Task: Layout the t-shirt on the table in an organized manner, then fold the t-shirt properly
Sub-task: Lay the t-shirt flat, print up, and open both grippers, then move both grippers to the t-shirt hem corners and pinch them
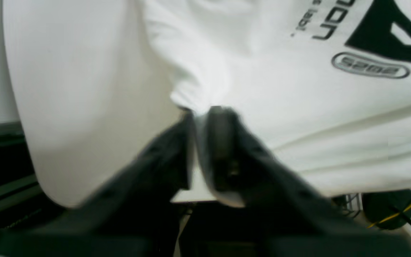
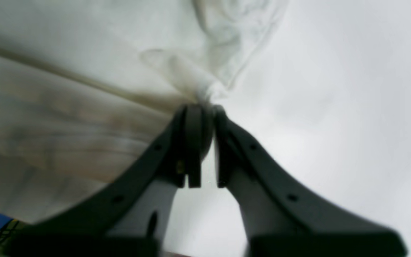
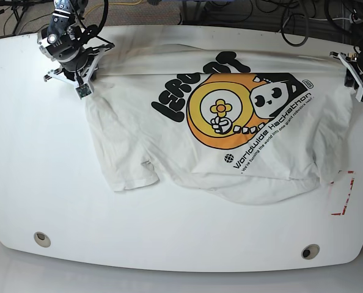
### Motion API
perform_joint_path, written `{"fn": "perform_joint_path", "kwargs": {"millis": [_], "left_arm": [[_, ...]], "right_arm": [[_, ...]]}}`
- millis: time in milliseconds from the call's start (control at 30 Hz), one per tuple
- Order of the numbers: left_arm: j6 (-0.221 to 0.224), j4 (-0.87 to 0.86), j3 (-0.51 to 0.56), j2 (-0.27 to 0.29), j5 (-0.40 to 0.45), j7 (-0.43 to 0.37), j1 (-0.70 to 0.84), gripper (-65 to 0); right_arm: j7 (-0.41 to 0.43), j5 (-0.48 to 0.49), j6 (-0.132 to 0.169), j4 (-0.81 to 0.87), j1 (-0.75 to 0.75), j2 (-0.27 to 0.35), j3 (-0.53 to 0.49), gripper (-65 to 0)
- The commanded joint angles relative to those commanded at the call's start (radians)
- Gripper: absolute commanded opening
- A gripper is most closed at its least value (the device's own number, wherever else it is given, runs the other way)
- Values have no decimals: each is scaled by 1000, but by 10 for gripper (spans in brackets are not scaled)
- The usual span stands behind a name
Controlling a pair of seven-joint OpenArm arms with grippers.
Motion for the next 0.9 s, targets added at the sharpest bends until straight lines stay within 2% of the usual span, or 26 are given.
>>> {"fn": "perform_joint_path", "kwargs": {"millis": [33,100,200,500,567,767,900], "left_arm": [[3,0,0,0,0,5,0,-386],[3,0,0,0,0,26,-3,-294],[3,0,0,-2,0,64,-9,-193],[-5,2,-5,-2,-8,66,-98,-185],[-5,2,-5,-2,-8,68,-138,-185],[-35,2,-2,-2,-8,68,-262,-185],[-35,-2,8,-2,0,68,-347,-185]], "right_arm": [[0,0,0,0,0,0,0,-499],[0,0,0,0,3,0,0,-499],[0,2,0,0,6,0,0,-499],[0,0,0,0,29,-34,-2,-490],[0,2,0,0,40,-41,0,-457],[-2,2,0,0,94,-106,5,-244],[-2,2,0,-3,120,-129,5,-154]]}}
